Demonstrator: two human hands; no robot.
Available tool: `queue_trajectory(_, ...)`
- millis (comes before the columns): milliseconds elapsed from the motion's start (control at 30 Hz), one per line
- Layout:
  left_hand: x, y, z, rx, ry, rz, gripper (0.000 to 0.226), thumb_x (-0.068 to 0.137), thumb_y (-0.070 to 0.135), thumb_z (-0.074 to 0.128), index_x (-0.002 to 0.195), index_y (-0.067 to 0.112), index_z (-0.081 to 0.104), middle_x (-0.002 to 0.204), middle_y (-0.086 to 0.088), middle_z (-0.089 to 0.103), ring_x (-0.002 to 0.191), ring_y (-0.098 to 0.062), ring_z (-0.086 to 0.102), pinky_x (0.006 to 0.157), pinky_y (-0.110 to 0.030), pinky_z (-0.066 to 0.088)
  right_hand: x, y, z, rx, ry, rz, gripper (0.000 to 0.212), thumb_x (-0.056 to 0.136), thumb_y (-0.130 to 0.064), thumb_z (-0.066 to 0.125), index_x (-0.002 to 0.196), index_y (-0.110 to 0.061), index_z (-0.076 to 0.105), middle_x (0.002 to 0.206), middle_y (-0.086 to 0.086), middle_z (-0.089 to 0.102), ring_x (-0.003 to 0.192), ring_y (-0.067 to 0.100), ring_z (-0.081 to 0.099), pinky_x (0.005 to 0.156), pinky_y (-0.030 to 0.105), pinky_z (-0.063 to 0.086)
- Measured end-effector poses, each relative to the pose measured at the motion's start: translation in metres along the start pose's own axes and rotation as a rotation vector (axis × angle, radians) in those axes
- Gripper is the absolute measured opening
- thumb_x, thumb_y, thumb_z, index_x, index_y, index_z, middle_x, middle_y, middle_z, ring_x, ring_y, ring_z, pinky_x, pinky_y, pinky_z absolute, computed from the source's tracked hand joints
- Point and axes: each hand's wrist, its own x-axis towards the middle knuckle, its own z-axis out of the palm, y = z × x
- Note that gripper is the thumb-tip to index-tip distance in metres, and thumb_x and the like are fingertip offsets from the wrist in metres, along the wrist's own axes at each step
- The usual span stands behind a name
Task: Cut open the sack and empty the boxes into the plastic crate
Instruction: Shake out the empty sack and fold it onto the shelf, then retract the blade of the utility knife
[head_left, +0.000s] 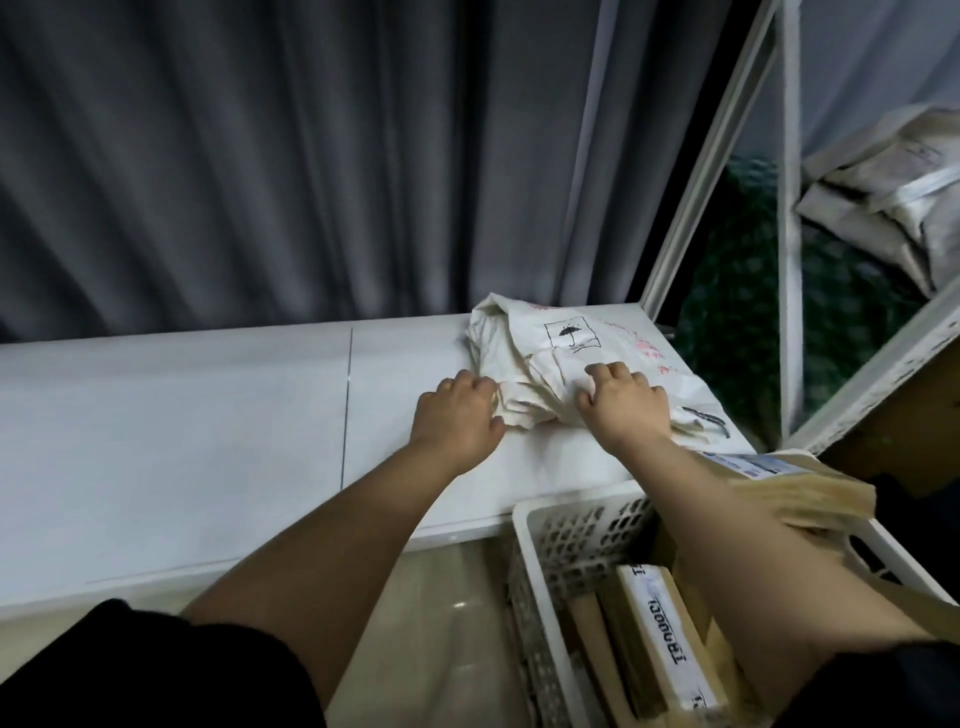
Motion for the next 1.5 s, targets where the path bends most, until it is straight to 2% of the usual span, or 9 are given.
queue_trajectory(267,-0.128,-0.047,-0.060,-0.023,-0.036,-0.201,0.027,0.094,0.022,0.042,0.112,0.019,0.062,0.113,-0.002,0.065,0.103,-0.025,0.060,0.078,-0.029,0.046,-0.108,-0.052,-0.045,0.050,-0.055,-0.080,0.041,0.088,0.001,0.039,0.118,-0.019,0.058,0.115,0.010,0.064,0.102,0.032,0.060,0.067,0.029,0.040)
queue_trajectory(433,-0.206,-0.089,-0.082,-0.055,-0.052,-0.389,0.017,0.092,0.020,0.040,0.086,0.021,0.056,0.094,-0.001,0.065,0.083,-0.024,0.056,0.068,-0.026,0.041,-0.165,-0.106,-0.051,0.058,-0.102,-0.167,0.026,0.090,-0.010,0.042,0.107,-0.015,0.062,0.106,0.010,0.067,0.096,0.031,0.062,0.066,0.028,0.038)
queue_trajectory(600,-0.272,-0.139,-0.075,-0.221,-0.082,-0.560,0.016,0.091,0.025,0.045,0.085,0.020,0.058,0.092,0.000,0.069,0.086,-0.023,0.064,0.072,-0.028,0.046,-0.210,-0.165,-0.031,0.060,-0.217,-0.271,0.026,0.090,-0.017,0.044,0.110,-0.016,0.061,0.113,0.010,0.064,0.103,0.032,0.060,0.077,0.031,0.044)
queue_trajectory(900,-0.347,-0.210,-0.014,-0.443,-0.190,-0.846,0.018,0.090,0.028,0.054,0.095,0.014,0.063,0.100,-0.007,0.071,0.093,-0.024,0.068,0.088,-0.036,0.053,-0.254,-0.241,0.051,0.050,-0.415,-0.396,0.028,0.088,-0.019,0.045,0.110,-0.016,0.063,0.115,0.009,0.064,0.105,0.030,0.061,0.071,0.028,0.039)
queue_trajectory(1167,-0.407,-0.239,0.080,-0.727,-0.379,-1.056,0.013,0.094,0.019,0.051,0.087,0.010,0.054,0.091,-0.020,0.064,0.082,-0.028,0.064,0.071,-0.030,0.048,-0.308,-0.274,0.158,0.066,-0.689,-0.464,0.027,0.089,-0.020,0.047,0.110,-0.013,0.063,0.113,0.010,0.064,0.102,0.029,0.062,0.076,0.030,0.046)
queue_trajectory(1233,-0.420,-0.239,0.104,-0.818,-0.429,-1.128,0.018,0.096,0.019,0.049,0.083,0.007,0.050,0.085,-0.016,0.054,0.078,-0.024,0.053,0.064,-0.028,0.040,-0.321,-0.278,0.183,0.070,-0.773,-0.462,0.028,0.090,-0.021,0.046,0.112,-0.012,0.061,0.115,0.010,0.063,0.104,0.028,0.061,0.078,0.030,0.046)
queue_trajectory(1333,-0.431,-0.240,0.137,-0.905,-0.472,-1.259,0.025,0.098,0.022,0.047,0.074,0.016,0.049,0.081,-0.005,0.052,0.082,-0.024,0.052,0.071,-0.030,0.046,-0.337,-0.284,0.221,0.112,-0.933,-0.415,0.029,0.093,-0.022,0.044,0.113,-0.009,0.061,0.116,0.010,0.063,0.105,0.027,0.060,0.077,0.028,0.043)
queue_trajectory(1400,-0.436,-0.238,0.153,-0.962,-0.484,-1.349,0.028,0.100,0.019,0.045,0.071,0.016,0.045,0.075,-0.002,0.046,0.071,-0.019,0.050,0.061,-0.026,0.041,-0.347,-0.289,0.243,0.174,-1.046,-0.373,0.030,0.094,-0.022,0.044,0.111,-0.006,0.062,0.114,0.012,0.065,0.100,0.027,0.061,0.078,0.029,0.046)
queue_trajectory(1500,-0.445,-0.236,0.175,-1.036,-0.489,-1.439,0.021,0.098,0.012,0.047,0.101,-0.007,0.057,0.078,-0.011,0.051,0.068,-0.020,0.050,0.059,-0.027,0.041,-0.363,-0.297,0.273,0.235,-1.199,-0.313,0.030,0.094,-0.019,0.043,0.111,-0.003,0.062,0.115,0.015,0.064,0.101,0.028,0.061,0.084,0.032,0.047)
